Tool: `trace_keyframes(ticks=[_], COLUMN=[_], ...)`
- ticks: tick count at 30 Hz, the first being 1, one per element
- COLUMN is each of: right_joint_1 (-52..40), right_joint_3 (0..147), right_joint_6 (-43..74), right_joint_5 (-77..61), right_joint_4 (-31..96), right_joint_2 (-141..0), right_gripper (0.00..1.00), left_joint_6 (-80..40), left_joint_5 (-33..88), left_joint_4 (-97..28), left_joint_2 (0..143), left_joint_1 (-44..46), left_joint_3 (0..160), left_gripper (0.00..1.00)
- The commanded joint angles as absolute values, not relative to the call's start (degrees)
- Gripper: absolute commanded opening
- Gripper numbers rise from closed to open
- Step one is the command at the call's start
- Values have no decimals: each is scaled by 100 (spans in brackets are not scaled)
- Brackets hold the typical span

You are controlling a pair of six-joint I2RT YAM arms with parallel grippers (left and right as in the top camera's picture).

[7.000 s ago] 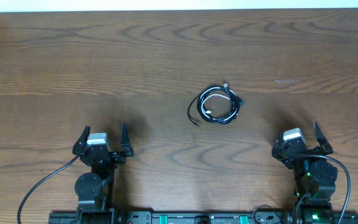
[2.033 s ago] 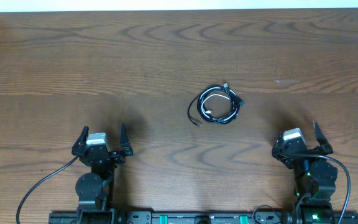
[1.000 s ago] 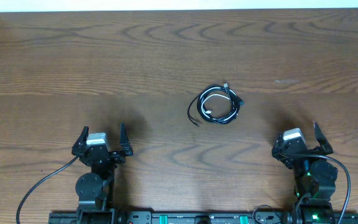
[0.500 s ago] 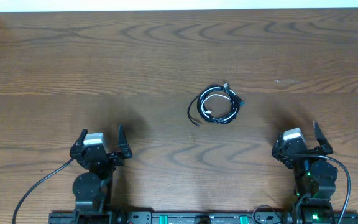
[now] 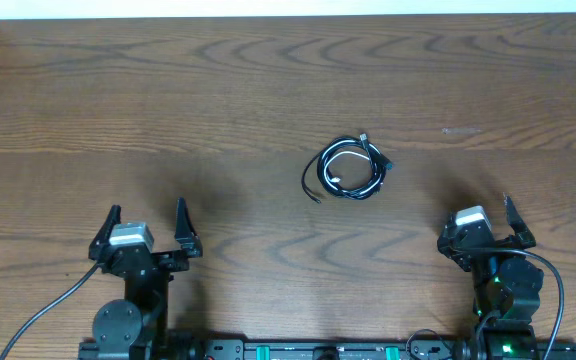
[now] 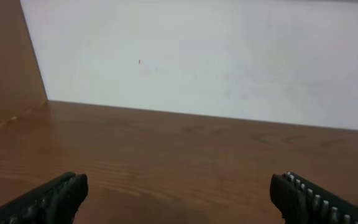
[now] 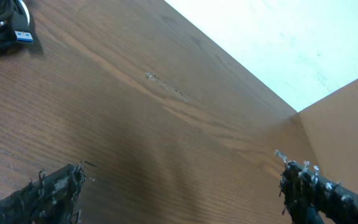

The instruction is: Untangle cables

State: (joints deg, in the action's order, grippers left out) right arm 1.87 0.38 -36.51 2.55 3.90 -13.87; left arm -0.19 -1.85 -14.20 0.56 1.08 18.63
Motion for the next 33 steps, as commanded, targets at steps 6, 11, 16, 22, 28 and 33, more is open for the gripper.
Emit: trace_keyframes(ticks=[6, 11, 16, 22, 28, 33], right_joint_1=[222, 222, 222, 220, 222, 222], right_joint_3=[32, 32, 32, 32, 32, 32], right_joint_6=[-3673, -3673, -3673, -3673, -3673, -3673], right_joint_5=[303, 303, 303, 303, 303, 303], right_joint_4=[408, 408, 408, 408, 408, 408], right_joint_2=[-1402, -1402, -1402, -1402, -1402, -1402], right_gripper=[99, 99, 99, 99, 99, 99], left_joint_6=[-71, -64, 198, 261, 301, 672], left_joint_5=[-152, -152, -156, -152, -152, -154], left_joint_4=[-1411, -1409, -1406, -1271, -961, -958], left_joint_2=[64, 340, 913, 2093, 3140, 3909], left_joint_1=[132, 132, 132, 132, 132, 132], left_joint_3=[2759, 3352, 4091, 5332, 6407, 7161], left_gripper=[99, 99, 99, 99, 99, 98])
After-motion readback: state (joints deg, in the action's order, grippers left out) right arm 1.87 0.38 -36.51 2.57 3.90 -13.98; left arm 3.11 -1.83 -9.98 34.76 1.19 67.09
